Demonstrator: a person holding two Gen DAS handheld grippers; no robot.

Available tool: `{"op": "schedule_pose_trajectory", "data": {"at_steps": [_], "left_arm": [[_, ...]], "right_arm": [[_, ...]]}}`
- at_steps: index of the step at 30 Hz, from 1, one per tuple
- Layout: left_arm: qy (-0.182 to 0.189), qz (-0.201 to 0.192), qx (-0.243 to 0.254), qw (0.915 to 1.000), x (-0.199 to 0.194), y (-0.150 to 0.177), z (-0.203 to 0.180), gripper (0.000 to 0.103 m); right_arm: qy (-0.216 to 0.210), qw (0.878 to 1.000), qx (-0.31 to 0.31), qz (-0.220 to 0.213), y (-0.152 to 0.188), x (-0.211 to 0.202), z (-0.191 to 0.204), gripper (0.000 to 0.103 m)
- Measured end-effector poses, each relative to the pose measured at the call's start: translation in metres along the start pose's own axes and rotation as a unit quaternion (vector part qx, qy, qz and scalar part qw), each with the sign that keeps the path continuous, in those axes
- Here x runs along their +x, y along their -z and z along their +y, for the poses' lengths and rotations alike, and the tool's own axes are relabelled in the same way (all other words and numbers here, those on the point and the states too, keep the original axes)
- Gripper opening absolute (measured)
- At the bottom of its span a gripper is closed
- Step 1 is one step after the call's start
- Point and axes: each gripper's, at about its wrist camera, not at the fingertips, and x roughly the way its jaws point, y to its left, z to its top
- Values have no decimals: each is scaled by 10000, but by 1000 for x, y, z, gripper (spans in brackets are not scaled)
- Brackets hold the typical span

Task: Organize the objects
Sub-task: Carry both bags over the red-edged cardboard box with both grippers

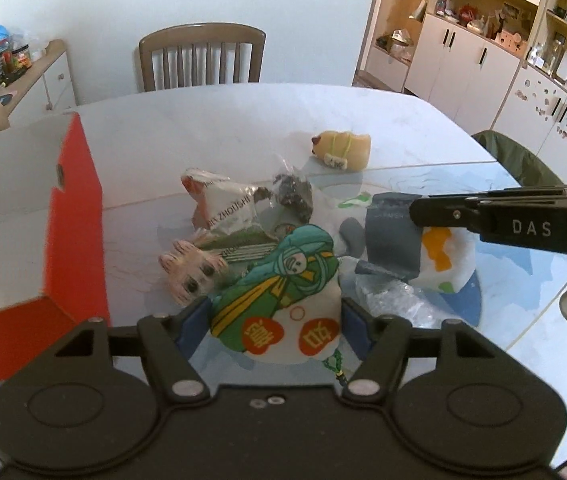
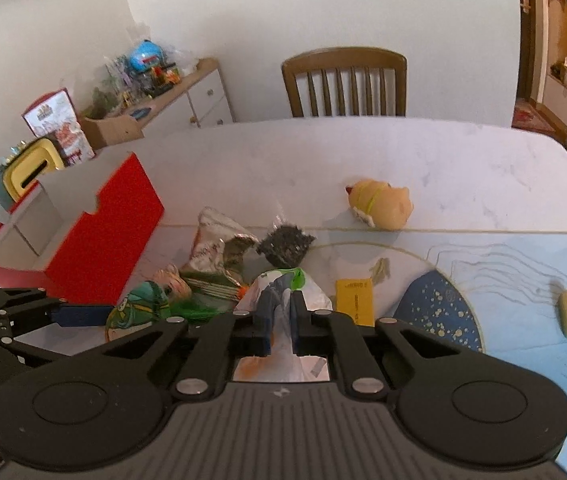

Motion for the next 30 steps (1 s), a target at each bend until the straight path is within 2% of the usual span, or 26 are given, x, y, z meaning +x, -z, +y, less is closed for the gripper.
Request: {"op": "schedule_pose_trajectory", "data": {"at_steps": [8,15,23,30], "left_arm": [[-70,39,-228,9997,-37,-13,6,68],[-353,-48,-331,9988,-75,-29,16,68],[-550,-239,-318,9977,-112,-48,38,68],[-666,-283,-285,9970,-129,-53,73,68]], "right_arm": [[-201,9994,-121,-271,-10,-36,8,8],[-427,9971,-290,-555,-25,-61,21,8],[-571,9949,-430,-707,-41,-71,42,8],[-618,9930,-573,-828,-53,-69,81,8]]}}
